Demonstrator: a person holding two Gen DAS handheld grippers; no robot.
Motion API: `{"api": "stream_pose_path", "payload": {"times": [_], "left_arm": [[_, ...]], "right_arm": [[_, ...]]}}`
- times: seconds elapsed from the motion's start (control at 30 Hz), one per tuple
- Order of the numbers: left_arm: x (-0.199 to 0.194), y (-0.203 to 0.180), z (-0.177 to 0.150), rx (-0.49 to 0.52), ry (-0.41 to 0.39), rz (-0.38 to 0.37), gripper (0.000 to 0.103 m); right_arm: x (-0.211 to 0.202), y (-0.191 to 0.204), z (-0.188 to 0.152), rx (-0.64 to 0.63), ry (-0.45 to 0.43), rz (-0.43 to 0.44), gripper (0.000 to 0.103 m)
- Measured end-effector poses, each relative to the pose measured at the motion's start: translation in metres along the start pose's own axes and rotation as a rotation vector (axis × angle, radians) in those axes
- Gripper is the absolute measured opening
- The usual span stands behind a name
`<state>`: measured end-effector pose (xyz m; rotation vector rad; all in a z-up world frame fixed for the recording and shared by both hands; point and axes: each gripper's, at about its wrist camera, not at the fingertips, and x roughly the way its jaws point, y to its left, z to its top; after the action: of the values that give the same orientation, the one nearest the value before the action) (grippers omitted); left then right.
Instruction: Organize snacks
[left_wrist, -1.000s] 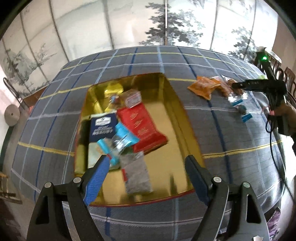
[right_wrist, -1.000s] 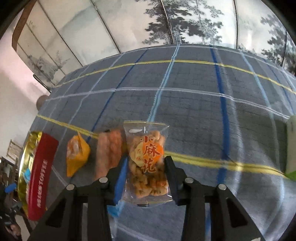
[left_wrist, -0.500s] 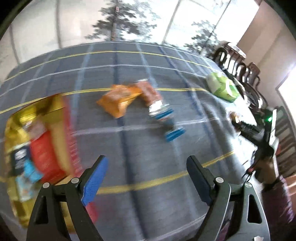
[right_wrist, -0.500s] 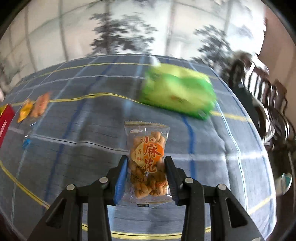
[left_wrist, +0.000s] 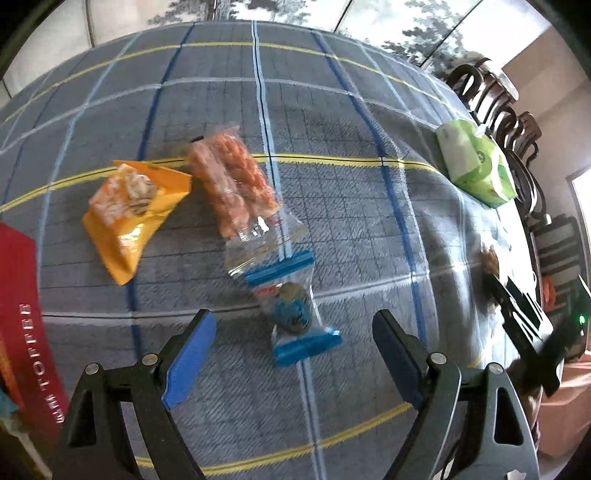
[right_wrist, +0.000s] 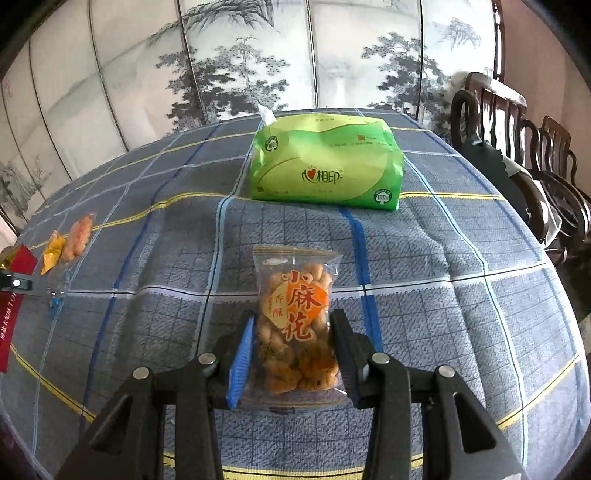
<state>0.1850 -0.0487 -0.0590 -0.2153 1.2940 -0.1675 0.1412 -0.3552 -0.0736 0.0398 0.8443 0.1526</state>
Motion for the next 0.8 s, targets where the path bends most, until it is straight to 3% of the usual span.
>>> {"api": "stream_pose_path", "payload": {"times": [0.03,0.07,0.2,0.27,0.4,0.8], "left_arm": [[0.002,-0.001,0.001,0.002,0.0,0.018,0.077],[0.006,-0.003,0.002,0.006,0.003,0.042,0.064],[0.011,-0.012,0.006,0.035,-0.013,0.097,0.05],[0.01,-0.014,0.003,0.034,-0.037,0.128,0.026],[0.004,-0.014,-0.018,-0.012,-0.037,0.054,0.024],[-0.059,0.006,-0.111,-0.026,-0.136,0.009,0.025]], "right_arm": [[-0.001,0.001,0.0,0.0,0.0,0.001,0.043],[-0.001,0.0,0.0,0.002,-0.001,0.005,0.043],[-0.002,-0.003,0.0,0.019,-0.005,0.03,0.043],[-0.003,-0.005,0.0,0.026,-0.006,0.039,0.043],[-0.002,-0.006,0.0,0.034,-0.007,0.048,0.043],[0.001,0.001,0.002,-0.009,0.005,-0.016,0.043]]}}
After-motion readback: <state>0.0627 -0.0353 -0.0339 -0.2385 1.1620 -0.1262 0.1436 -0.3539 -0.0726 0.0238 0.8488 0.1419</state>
